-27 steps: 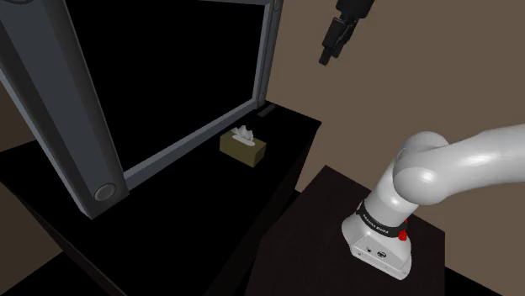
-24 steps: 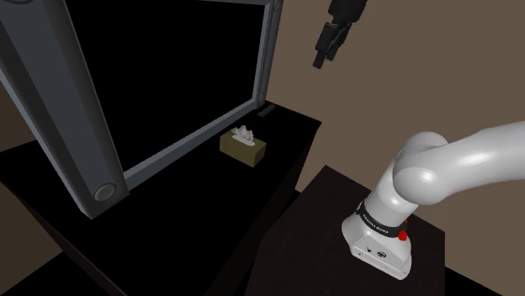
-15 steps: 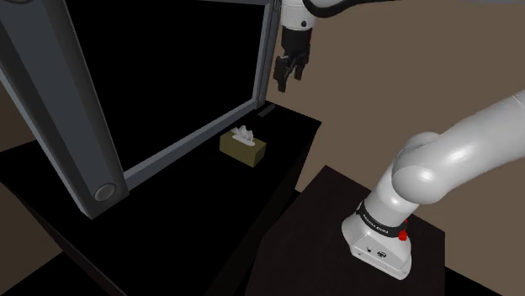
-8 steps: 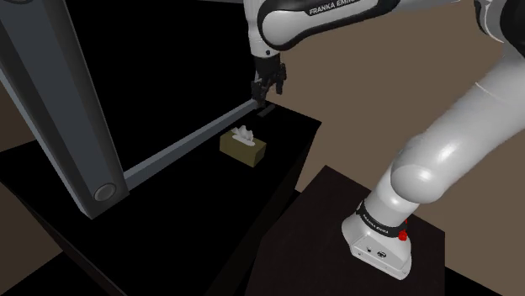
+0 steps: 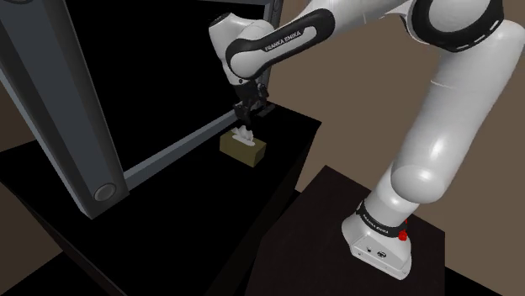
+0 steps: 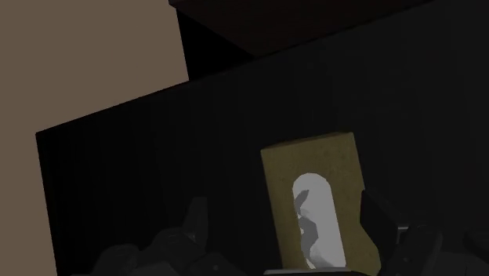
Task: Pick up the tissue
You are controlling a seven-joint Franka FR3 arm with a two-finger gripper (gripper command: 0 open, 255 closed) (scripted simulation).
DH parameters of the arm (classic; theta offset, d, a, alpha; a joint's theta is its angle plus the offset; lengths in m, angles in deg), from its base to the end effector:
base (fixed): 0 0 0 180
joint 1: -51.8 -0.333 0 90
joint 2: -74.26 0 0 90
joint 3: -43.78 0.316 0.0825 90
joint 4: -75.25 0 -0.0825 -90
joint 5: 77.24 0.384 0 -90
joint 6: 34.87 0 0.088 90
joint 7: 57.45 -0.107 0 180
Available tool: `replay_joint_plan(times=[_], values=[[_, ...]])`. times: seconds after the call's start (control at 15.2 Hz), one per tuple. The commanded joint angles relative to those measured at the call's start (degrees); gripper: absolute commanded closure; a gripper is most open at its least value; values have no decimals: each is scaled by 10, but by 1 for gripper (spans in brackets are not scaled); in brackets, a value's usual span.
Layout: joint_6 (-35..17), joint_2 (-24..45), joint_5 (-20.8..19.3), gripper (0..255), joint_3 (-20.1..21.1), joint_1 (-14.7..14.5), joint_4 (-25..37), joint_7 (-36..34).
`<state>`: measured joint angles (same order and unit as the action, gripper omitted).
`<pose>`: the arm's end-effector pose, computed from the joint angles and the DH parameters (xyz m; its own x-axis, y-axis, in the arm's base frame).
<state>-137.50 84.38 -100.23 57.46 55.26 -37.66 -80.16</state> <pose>0.5500 0.0619 0.3655 0.9714 -0.1005 -0.2153 -0.0050 -0.9146 0.4044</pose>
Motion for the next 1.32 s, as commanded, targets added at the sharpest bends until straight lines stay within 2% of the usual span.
replay_joint_plan(times=[0.0,0.2,0.86,0.92,1.25], values=[[4,50,-21,0,-4,-4,27,-20],[19,126,-48,0,-15,-14,78,-43],[-19,167,-61,0,-21,-17,72,-64],[-19,167,-61,255,-21,-17,72,-64],[-20,168,-61,255,-21,-17,72,-64]])
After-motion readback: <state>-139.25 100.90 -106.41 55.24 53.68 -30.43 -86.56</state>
